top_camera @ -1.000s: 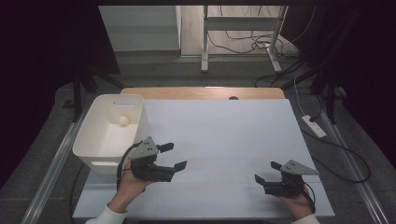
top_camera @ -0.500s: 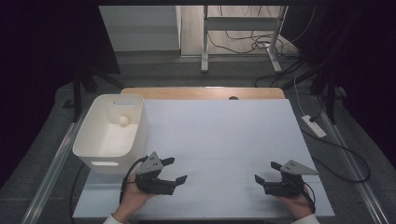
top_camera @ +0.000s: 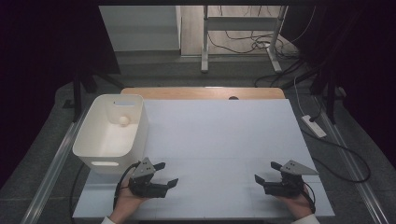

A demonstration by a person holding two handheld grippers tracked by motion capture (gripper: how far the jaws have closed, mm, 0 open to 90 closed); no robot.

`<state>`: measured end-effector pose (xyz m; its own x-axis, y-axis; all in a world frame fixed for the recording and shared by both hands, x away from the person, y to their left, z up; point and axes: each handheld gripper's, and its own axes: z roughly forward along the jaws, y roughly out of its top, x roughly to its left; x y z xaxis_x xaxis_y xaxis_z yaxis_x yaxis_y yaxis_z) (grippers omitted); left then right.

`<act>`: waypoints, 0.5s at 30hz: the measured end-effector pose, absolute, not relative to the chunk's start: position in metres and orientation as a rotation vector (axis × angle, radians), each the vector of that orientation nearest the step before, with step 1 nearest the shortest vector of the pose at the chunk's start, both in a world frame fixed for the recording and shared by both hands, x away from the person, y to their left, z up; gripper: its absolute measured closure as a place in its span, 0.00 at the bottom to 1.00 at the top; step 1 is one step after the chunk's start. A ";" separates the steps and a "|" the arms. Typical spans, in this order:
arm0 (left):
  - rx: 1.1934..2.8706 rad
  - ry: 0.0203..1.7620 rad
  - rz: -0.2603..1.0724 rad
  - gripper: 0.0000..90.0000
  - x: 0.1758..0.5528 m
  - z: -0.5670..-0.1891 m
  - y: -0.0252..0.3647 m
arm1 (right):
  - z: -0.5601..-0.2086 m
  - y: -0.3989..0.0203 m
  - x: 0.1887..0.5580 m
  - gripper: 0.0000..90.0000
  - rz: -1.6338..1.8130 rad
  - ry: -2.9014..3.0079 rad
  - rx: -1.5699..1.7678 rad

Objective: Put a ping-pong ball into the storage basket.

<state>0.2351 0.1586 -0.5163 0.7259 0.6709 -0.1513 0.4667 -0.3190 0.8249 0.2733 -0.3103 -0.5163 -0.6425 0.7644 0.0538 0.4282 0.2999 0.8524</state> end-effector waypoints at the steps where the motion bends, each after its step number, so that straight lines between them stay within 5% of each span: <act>1: 1.972 0.875 0.267 0.24 0.235 -0.517 0.160 | -0.516 -0.311 0.273 0.14 1.276 2.211 1.071; 15: 1.954 0.882 0.268 0.24 0.235 -0.520 0.166 | -0.516 -0.312 0.272 0.14 1.284 2.206 1.071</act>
<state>0.2347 0.1657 -0.5196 0.7170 0.6774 -0.1646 0.4714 -0.2972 0.8303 0.2721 -0.3116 -0.5158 -0.6421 0.7646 0.0556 0.4260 0.2957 0.8551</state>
